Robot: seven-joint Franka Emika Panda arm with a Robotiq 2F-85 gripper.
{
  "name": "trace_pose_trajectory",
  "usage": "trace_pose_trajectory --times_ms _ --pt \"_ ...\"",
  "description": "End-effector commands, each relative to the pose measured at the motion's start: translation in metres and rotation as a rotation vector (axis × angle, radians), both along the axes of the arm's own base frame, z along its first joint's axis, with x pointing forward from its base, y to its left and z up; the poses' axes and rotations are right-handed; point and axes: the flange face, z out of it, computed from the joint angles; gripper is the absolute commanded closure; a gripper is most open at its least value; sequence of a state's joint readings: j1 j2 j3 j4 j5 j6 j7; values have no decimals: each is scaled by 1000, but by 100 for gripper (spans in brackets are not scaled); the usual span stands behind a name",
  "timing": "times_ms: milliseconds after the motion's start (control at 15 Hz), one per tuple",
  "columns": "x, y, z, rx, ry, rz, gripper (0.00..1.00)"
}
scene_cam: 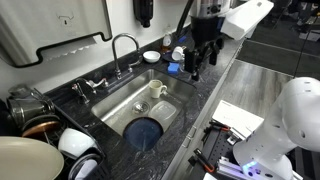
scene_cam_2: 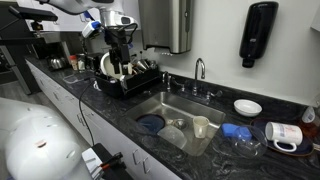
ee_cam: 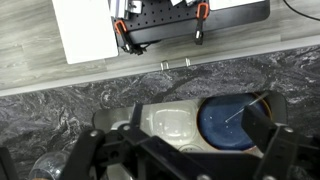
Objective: Remove the cup from the sink
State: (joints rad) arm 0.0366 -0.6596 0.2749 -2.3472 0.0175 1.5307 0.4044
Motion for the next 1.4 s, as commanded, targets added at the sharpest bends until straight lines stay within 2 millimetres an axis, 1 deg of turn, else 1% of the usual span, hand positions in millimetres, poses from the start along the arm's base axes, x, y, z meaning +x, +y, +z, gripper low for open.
trace_pose_trajectory --times_ms 0,200,267,533,800,1333 --pt "23 0 -15 -8 -69 39 0" --pt "41 -3 -35 2 -80 64 0" --pt "47 -7 -46 7 -27 57 0" --pt "57 -15 -87 24 85 65 0" --pt "70 -28 -112 29 73 76 0" --pt "104 -78 -159 54 -10 97 0"
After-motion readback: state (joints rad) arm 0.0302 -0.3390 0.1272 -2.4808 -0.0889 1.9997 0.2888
